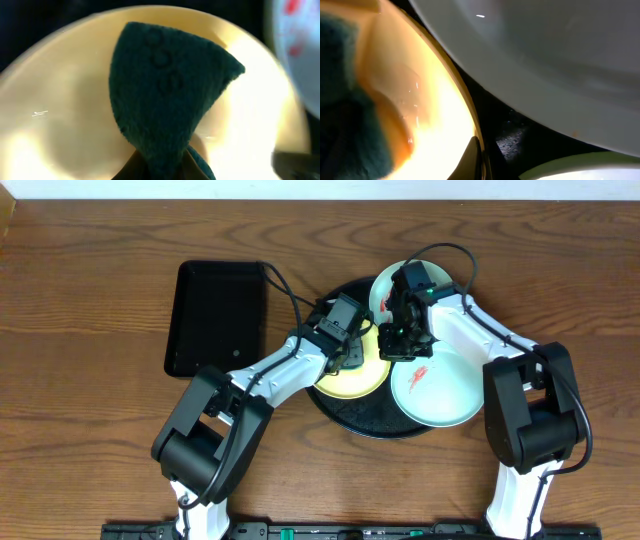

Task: Clean dirty plates on tray and stack at the side
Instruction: 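Return the sponge to the black tray with the left gripper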

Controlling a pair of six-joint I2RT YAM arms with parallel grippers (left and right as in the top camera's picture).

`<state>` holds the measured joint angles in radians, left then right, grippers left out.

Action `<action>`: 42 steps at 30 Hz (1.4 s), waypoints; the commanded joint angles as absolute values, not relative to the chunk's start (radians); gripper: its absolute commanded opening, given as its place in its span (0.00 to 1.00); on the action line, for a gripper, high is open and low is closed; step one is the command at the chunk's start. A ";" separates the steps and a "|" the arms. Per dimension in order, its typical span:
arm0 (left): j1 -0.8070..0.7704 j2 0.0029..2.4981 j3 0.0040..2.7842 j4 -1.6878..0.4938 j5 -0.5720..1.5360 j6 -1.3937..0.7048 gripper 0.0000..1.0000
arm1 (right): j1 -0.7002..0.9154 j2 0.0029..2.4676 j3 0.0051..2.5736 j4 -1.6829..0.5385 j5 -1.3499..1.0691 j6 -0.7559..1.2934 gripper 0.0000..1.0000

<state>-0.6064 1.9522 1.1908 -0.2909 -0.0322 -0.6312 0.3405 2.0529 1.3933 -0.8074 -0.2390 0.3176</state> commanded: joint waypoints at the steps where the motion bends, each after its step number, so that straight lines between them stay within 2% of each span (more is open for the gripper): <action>1: -0.582 1.974 1.172 -0.376 -0.371 -0.621 0.09 | 0.339 2.069 1.391 -0.823 -0.191 0.297 0.01; 11: -0.566 1.886 1.180 -0.439 -0.492 -0.549 0.09 | 0.339 2.069 1.391 -0.829 -0.191 0.298 0.01; 23: -0.552 1.481 1.180 -0.517 -0.490 -0.551 0.09 | 0.344 2.011 1.392 -0.834 -0.223 0.286 0.01; 30: -0.469 1.325 1.180 -0.671 -0.365 -0.550 0.09 | 0.373 1.823 1.393 -0.830 -0.155 0.226 0.01; 36: -0.324 1.303 1.180 -0.794 -0.071 -0.415 0.09 | 0.392 1.677 1.393 -0.830 0.034 0.156 0.01; 42: -0.236 1.307 1.180 -0.880 0.015 -0.399 0.09 | 0.431 1.574 1.393 -0.804 0.304 0.069 0.01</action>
<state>-0.2623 1.3090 1.1809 -0.8677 -0.0715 -0.4385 0.4072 1.6176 1.3903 -0.8192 0.1261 0.1528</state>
